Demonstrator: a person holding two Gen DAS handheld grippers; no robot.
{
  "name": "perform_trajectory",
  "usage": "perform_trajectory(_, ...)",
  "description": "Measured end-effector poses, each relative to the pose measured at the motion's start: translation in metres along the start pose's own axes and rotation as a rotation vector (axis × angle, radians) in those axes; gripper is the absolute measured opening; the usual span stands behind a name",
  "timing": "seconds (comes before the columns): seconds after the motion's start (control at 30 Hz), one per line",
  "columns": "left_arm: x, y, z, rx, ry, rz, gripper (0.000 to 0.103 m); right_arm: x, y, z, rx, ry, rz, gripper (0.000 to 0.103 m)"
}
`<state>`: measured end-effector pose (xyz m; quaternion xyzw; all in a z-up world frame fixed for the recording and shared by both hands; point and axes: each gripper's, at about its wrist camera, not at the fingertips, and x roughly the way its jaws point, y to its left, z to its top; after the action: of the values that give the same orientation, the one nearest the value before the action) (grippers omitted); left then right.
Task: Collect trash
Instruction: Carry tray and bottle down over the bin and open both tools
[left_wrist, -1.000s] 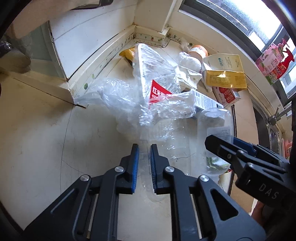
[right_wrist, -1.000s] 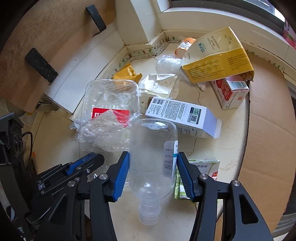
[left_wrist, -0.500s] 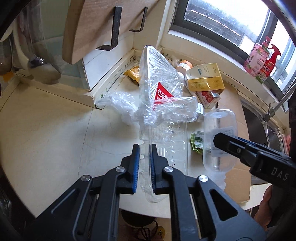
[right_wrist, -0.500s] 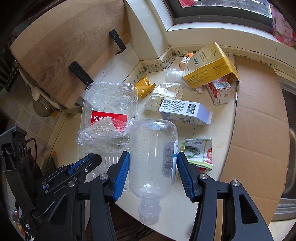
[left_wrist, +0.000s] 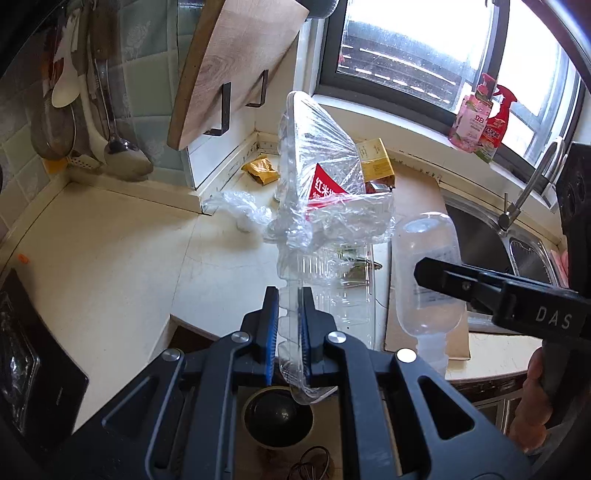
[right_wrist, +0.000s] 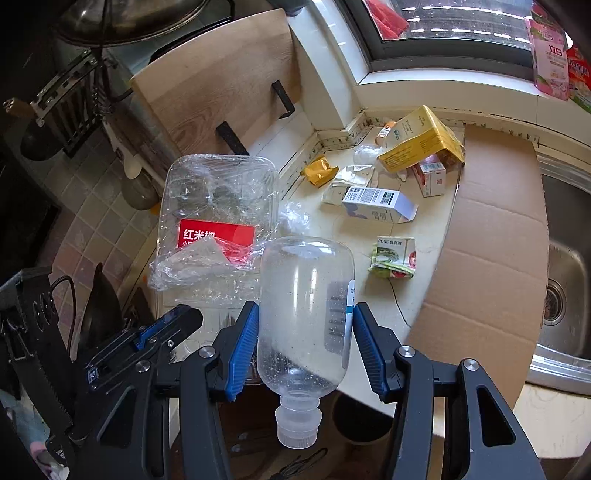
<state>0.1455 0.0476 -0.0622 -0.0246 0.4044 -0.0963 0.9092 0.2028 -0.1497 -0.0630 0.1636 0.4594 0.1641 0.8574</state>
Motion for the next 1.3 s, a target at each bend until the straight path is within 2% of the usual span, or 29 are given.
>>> perform_trajectory(0.2,-0.015,0.002,-0.063,-0.031,0.051,-0.005,0.009,0.004,0.005,-0.063,-0.060,0.094,0.006,0.052)
perform_trajectory(0.37,-0.005,0.021,-0.134,-0.099,0.156,0.000,0.009,0.036,-0.002,-0.127,-0.087,0.222,0.016,0.052)
perform_trajectory(0.47,0.012,0.035,-0.182,-0.155,0.251,0.018,0.008,0.068,-0.012,-0.169,-0.076,0.312,0.010,0.052)
perform_trajectory(0.6,0.044,0.051,-0.245,-0.192,0.382,0.072,0.008,0.116,-0.029,-0.220,-0.062,0.425,-0.006,0.052)
perform_trajectory(0.83,0.130,0.069,-0.347,-0.231,0.583,0.077,0.009,0.218,-0.063,-0.302,-0.076,0.584,-0.091,0.052)
perform_trajectory(0.97,0.184,0.079,-0.384,-0.255,0.656,0.075,0.009,0.273,-0.084,-0.336,-0.087,0.653,-0.153,0.053)
perform_trajectory(1.13,0.232,0.078,-0.403,-0.244,0.702,0.042,0.009,0.321,-0.105,-0.350,-0.108,0.684,-0.203,0.054)
perform_trajectory(1.2,0.246,0.073,-0.403,-0.228,0.727,0.038,0.012,0.337,-0.112,-0.347,-0.120,0.682,-0.213,0.058)
perform_trajectory(1.23,0.254,0.076,-0.401,-0.224,0.737,0.040,0.019,0.344,-0.115,-0.346,-0.135,0.673,-0.218,0.067)
perform_trajectory(1.27,0.258,0.076,-0.402,-0.225,0.745,0.046,0.034,0.352,-0.117,-0.343,-0.153,0.657,-0.235,0.073)
perform_trajectory(1.3,0.261,0.076,-0.403,-0.229,0.747,0.051,0.045,0.359,-0.115,-0.342,-0.171,0.643,-0.258,0.080)
